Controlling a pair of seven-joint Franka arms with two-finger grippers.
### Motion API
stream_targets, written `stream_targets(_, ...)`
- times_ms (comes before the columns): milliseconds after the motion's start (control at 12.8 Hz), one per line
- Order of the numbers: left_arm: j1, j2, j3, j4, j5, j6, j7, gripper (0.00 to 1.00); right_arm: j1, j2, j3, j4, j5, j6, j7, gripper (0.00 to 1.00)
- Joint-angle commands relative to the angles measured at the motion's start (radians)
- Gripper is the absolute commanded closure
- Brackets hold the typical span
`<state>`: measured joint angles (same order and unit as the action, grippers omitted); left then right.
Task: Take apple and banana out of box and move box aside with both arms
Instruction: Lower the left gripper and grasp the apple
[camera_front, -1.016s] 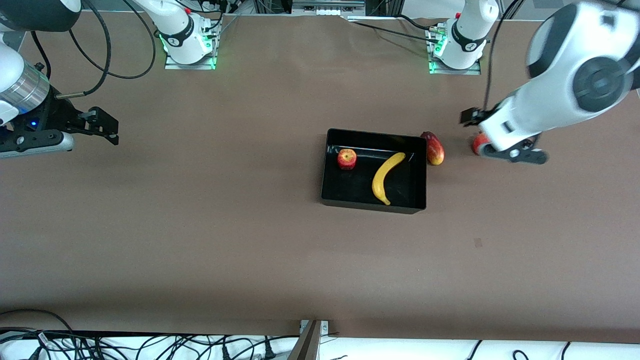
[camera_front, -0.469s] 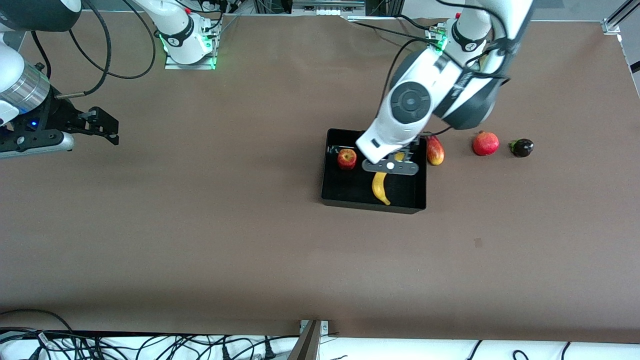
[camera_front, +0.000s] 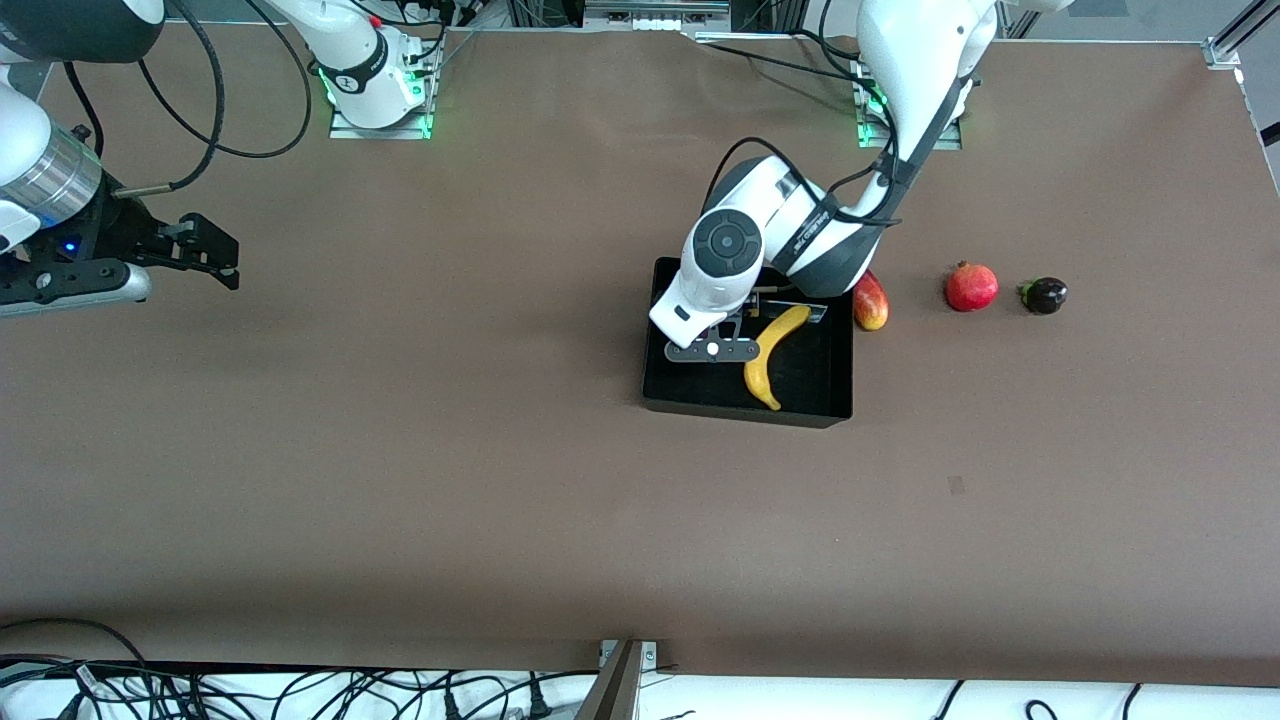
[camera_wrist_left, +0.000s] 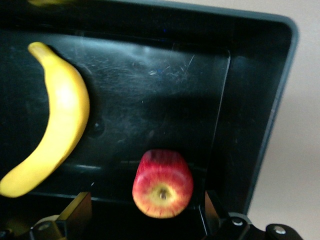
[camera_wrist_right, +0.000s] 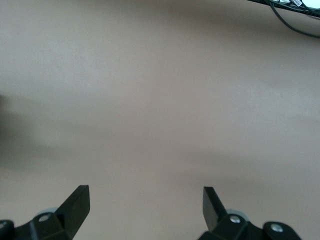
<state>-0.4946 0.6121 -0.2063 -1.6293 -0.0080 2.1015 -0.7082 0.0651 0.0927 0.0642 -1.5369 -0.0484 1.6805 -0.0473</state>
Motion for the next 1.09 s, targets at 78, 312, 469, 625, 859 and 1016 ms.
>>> stream_targets(78, -0.025, -0.002, 0.008, -0.110, -0.015, 0.133, 0.007, 0.00, 0.007, -0.002, -0.003, 0.006, 0.004, -0.007, 0.000, 0.00)
stream_targets(312, -0.032, 0.017, 0.008, -0.146, -0.013, 0.199, 0.009, 0.00, 0.007, -0.002, -0.003, 0.006, 0.004, -0.007, 0.000, 0.00)
stream_targets(469, -0.044, 0.017, 0.008, -0.146, -0.015, 0.198, -0.007, 0.42, 0.007, -0.002, -0.003, 0.006, 0.004, -0.007, 0.000, 0.00)
stream_targets(625, -0.038, 0.014, 0.007, -0.142, -0.015, 0.189, -0.002, 0.67, 0.007, -0.002, -0.003, 0.006, 0.004, -0.007, 0.000, 0.00)
stream_targets(859, -0.010, -0.031, 0.005, -0.126, -0.017, 0.148, 0.007, 0.70, 0.007, -0.002, -0.003, 0.006, 0.004, -0.002, 0.000, 0.00)
stream_targets(1016, 0.031, -0.089, 0.002, -0.094, -0.017, 0.050, 0.012, 0.70, 0.007, -0.002, -0.003, 0.006, 0.004, -0.007, 0.000, 0.00)
